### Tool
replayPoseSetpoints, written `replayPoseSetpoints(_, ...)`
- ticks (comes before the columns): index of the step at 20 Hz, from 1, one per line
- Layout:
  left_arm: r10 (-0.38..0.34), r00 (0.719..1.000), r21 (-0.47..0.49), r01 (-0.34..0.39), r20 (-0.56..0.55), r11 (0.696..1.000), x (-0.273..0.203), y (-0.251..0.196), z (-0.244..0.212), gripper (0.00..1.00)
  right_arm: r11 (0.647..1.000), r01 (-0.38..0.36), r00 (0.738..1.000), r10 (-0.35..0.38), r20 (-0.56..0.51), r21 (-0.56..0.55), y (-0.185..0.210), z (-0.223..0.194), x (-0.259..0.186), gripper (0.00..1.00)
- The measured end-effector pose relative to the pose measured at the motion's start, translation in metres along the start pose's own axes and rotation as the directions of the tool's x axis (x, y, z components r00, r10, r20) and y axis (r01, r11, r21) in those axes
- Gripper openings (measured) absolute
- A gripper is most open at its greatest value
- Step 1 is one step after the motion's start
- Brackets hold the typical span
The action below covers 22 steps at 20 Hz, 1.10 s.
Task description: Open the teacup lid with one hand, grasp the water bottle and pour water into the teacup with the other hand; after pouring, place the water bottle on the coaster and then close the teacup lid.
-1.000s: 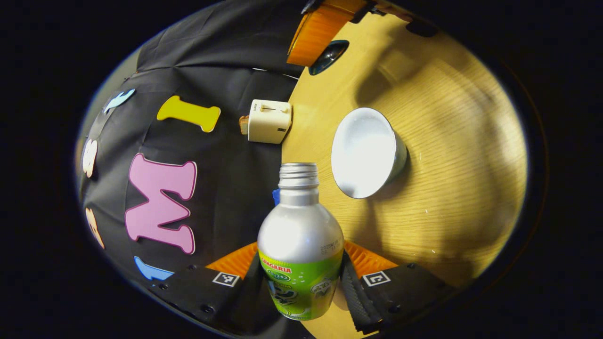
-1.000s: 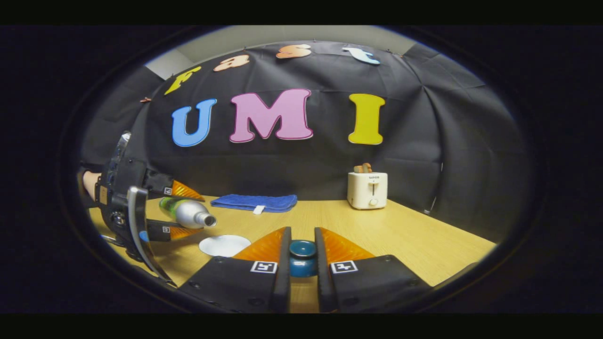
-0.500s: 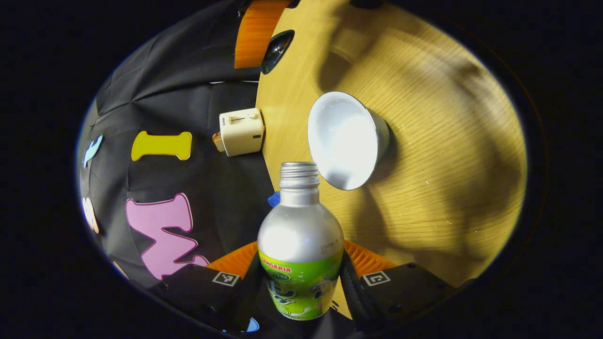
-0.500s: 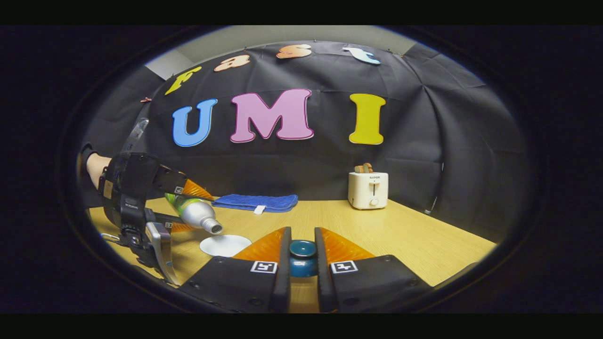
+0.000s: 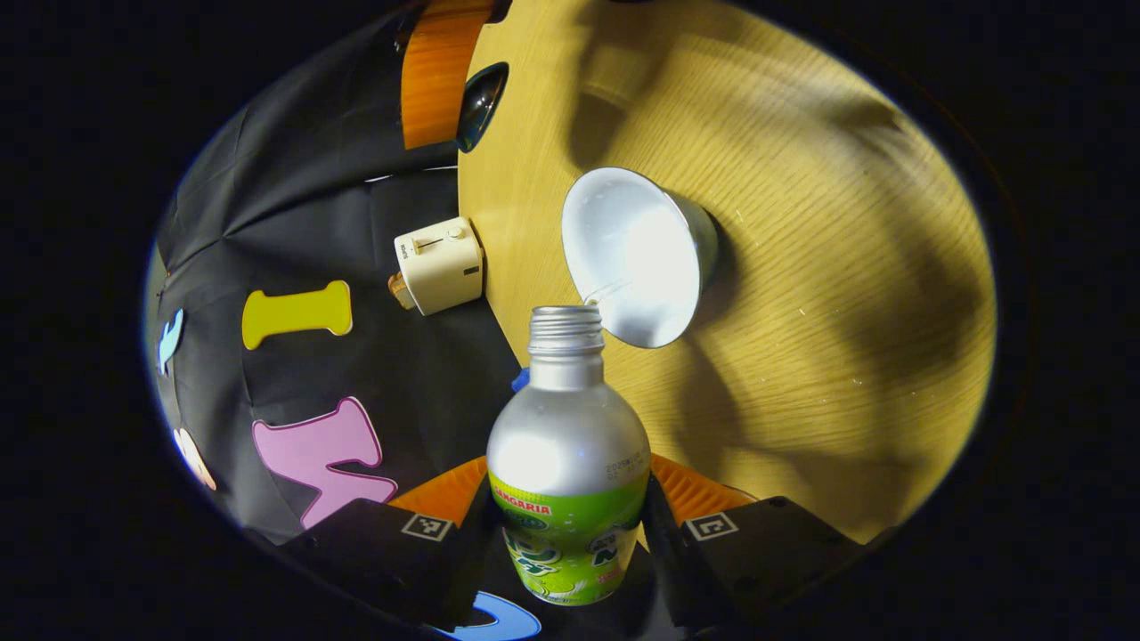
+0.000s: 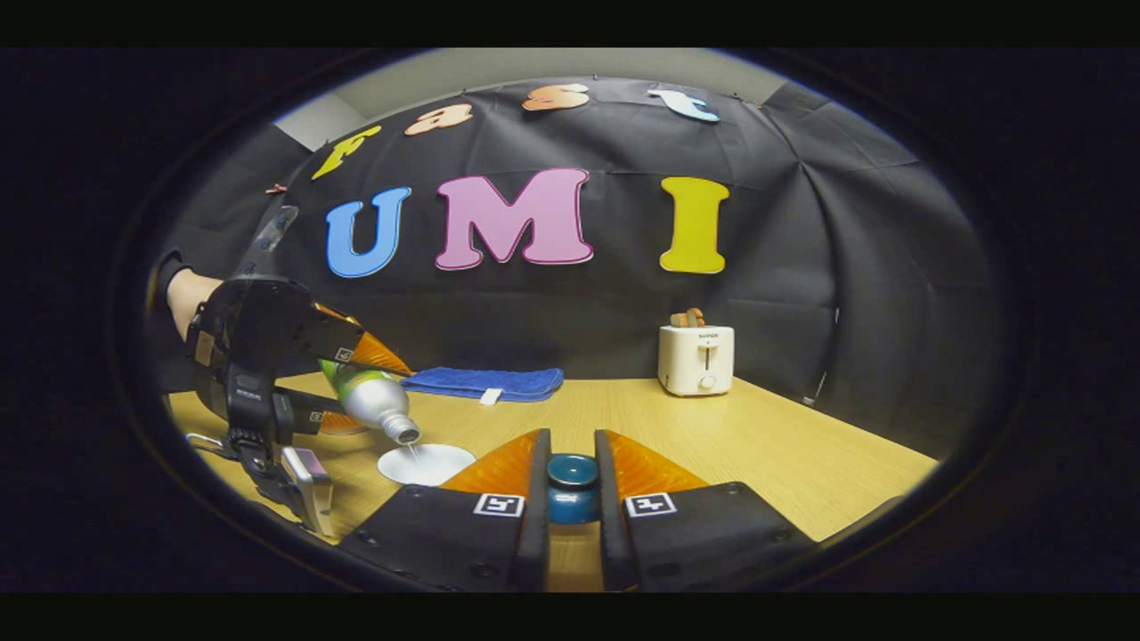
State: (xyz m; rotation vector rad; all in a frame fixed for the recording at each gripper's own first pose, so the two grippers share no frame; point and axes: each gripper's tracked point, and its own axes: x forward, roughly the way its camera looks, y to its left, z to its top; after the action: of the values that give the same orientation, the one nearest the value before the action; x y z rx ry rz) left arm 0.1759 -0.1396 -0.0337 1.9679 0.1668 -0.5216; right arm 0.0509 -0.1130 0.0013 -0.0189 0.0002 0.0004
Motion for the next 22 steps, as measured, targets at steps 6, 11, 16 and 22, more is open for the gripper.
replayPoseSetpoints(6, -0.009, 1.000, 0.052, 0.010, -0.024, 0.999, -0.003, 0.002, -0.006, 0.80, 1.000, 0.000, 1.000, 0.000, 0.000, 0.000, 0.000, 0.000, 0.000, 0.31)
replayPoseSetpoints(11, -0.006, 0.999, 0.111, 0.011, -0.040, 0.994, -0.005, 0.006, -0.011, 0.80, 1.000, -0.003, 1.000, 0.003, 0.000, 0.001, 0.001, 0.000, 0.000, 0.31)
replayPoseSetpoints(16, -0.002, 0.999, 0.173, 0.009, -0.044, 0.985, -0.007, 0.015, -0.010, 0.80, 1.000, -0.004, 1.000, 0.004, -0.001, 0.001, 0.000, 0.000, 0.000, 0.27)
replayPoseSetpoints(22, -0.007, 0.999, 0.225, 0.018, -0.053, 0.974, -0.011, 0.020, -0.010, 0.80, 1.000, -0.005, 1.000, 0.005, -0.001, 0.001, 0.000, 0.000, 0.000, 0.27)
